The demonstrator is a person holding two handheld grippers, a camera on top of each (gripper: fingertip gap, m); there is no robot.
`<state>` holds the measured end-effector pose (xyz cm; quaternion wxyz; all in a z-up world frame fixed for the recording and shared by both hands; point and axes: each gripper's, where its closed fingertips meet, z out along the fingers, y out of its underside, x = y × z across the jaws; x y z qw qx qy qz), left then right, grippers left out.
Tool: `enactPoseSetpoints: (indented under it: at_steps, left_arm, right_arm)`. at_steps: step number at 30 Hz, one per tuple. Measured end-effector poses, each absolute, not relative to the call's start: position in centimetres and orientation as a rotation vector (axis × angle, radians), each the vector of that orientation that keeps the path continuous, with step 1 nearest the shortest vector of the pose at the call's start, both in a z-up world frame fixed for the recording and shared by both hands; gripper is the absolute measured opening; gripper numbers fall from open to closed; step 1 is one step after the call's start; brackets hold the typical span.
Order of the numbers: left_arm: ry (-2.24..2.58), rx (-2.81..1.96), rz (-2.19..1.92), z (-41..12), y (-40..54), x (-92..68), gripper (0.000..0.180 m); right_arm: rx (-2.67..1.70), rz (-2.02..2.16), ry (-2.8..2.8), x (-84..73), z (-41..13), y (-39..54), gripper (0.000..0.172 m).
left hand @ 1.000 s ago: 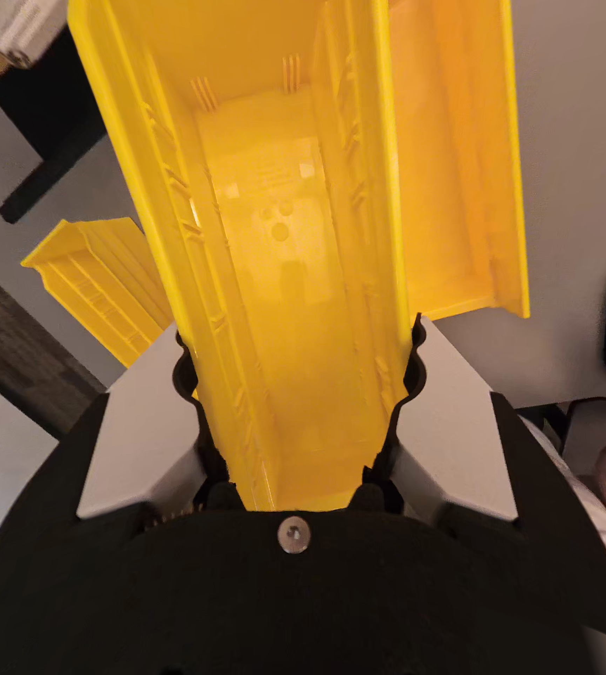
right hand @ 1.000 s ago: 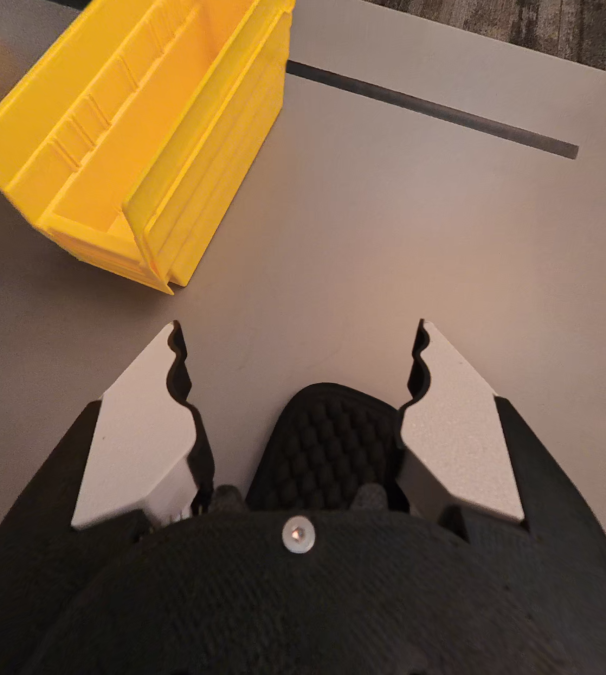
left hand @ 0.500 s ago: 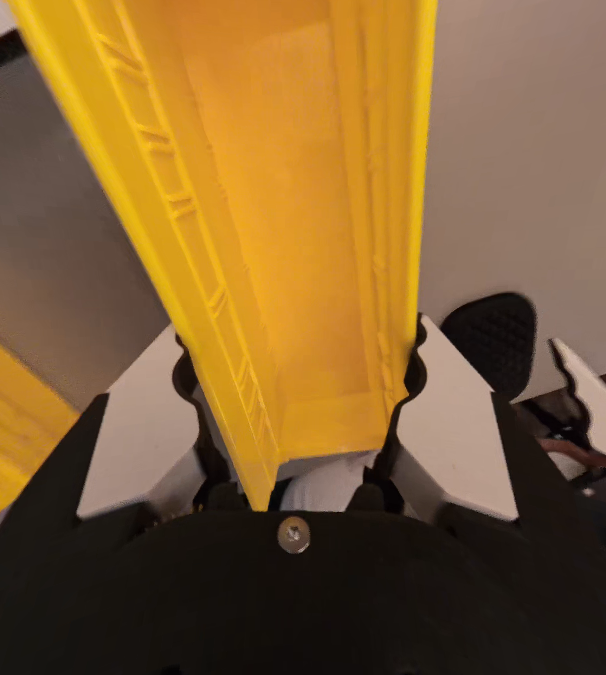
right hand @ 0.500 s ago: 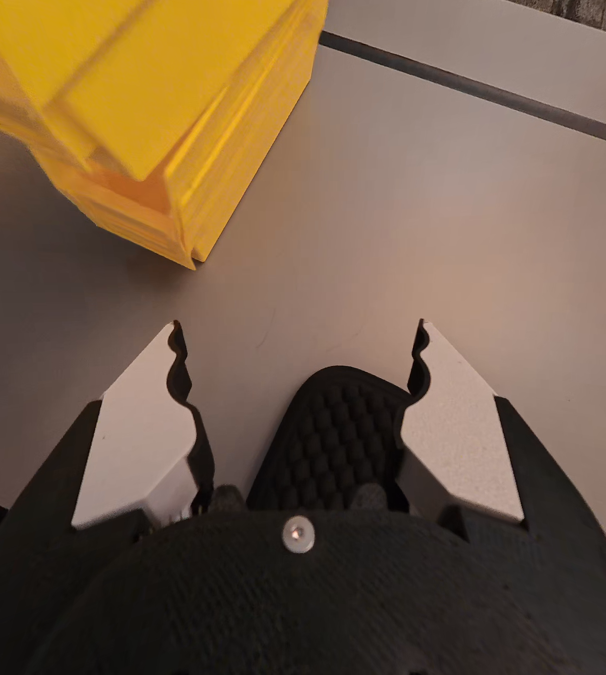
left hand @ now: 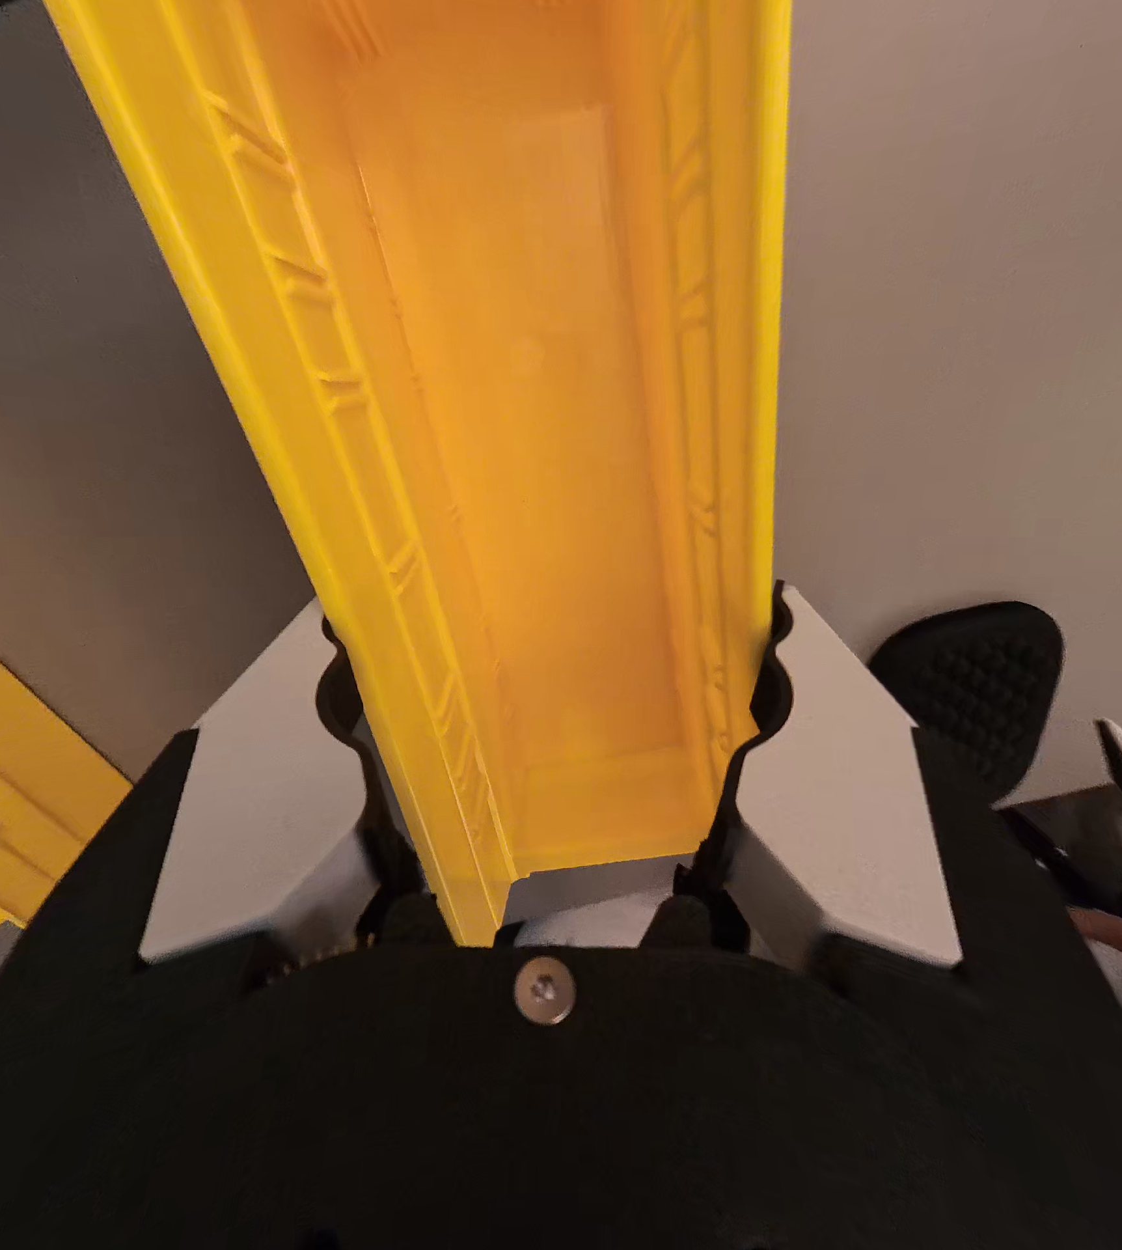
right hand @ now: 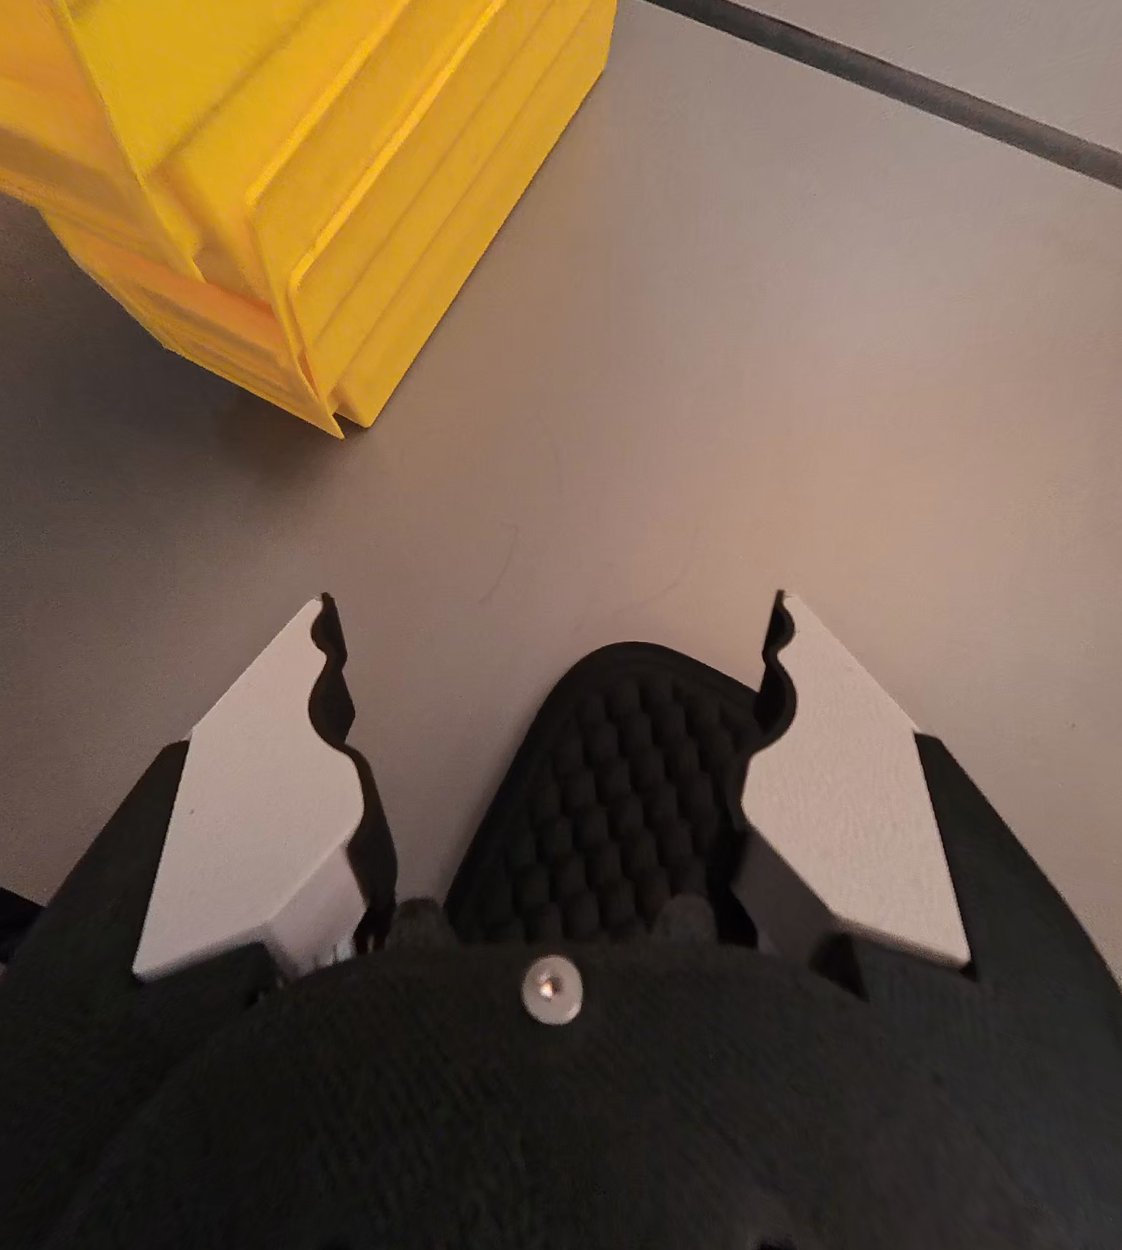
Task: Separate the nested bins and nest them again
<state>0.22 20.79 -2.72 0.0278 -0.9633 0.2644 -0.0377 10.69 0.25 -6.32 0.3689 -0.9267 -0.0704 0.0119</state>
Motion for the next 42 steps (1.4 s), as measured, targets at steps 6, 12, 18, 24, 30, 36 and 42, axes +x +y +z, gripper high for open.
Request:
enactPoseSetpoints:
  at_steps: [6, 12, 18, 24, 30, 36, 42]
  left_arm:
    - [0.830, -2.891, -0.069, -4.0, 21.4, 1.3, 0.120]
    - [0.811, -2.849, -0.108, -3.4, 21.8, 1.5, 0.118]
    - [0.748, -2.726, -0.162, -3.7, 22.7, 2.2, 0.120]
    - [0.746, -2.708, -0.180, -3.4, 22.5, 2.0, 0.117]
    - [0.745, -2.703, -0.188, -3.2, 22.4, 2.0, 0.117]
    - [0.738, -2.649, -0.189, -1.9, 22.9, 2.2, 0.117]
    - [0.725, -2.630, -0.170, -4.3, 22.9, 2.2, 0.123]
  right_arm:
    - [-2.391, 0.039, -0.156, 11.2, -6.7, 0.0, 0.122]
    - [-2.418, 0.037, -0.196, 10.2, -7.2, 0.3, 0.122]
    - [-2.432, 0.037, -0.228, 9.0, -7.4, 0.5, 0.122]
    - [-2.481, 0.051, -0.249, 8.2, -8.3, -0.1, 0.121]
    - [-2.479, 0.052, -0.243, 8.0, -8.3, -0.2, 0.120]
    - [-2.497, 0.054, -0.263, 7.7, -8.8, -0.3, 0.120]
    - [-2.499, 0.066, -0.268, 7.5, -8.9, -0.4, 0.121]
